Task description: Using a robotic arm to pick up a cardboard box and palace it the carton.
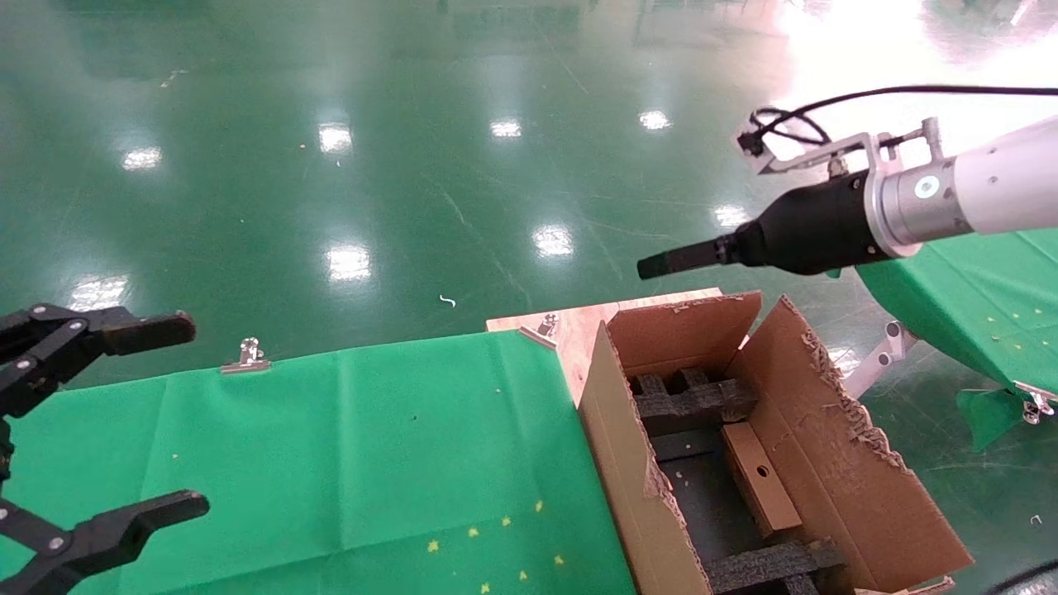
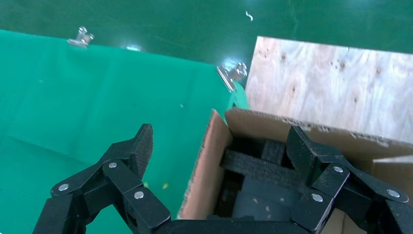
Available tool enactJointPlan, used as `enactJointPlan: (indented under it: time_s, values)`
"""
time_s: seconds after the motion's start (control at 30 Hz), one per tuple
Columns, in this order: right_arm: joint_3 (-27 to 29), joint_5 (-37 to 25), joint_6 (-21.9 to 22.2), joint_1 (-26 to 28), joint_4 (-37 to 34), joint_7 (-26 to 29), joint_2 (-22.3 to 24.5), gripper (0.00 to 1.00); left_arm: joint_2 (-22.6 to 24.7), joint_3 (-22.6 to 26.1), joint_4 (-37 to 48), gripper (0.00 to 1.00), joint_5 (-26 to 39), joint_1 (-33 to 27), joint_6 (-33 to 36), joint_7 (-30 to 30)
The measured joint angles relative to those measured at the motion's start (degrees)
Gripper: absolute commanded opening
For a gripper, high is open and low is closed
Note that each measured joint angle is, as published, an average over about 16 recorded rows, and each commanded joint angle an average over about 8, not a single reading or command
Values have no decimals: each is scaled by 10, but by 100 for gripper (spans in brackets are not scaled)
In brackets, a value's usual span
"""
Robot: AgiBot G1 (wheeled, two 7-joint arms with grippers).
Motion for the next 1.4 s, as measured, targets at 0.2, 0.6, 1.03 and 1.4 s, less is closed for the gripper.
enactJointPlan:
  time_s: [0.2,0.6,1.03,1.4]
  values:
    - [6,10,-7,3,9,1,5,100,0,0,0,100,0,0,0,0]
    - [76,23,-28,-57,20,-53,-1,100,0,0,0,100,0,0,0,0]
    - [253,71,-91,-186,70,-177,-1,100,0,0,0,100,0,0,0,0]
    - [403,113,-144,-295,111,-281,-1,100,0,0,0,100,0,0,0,0]
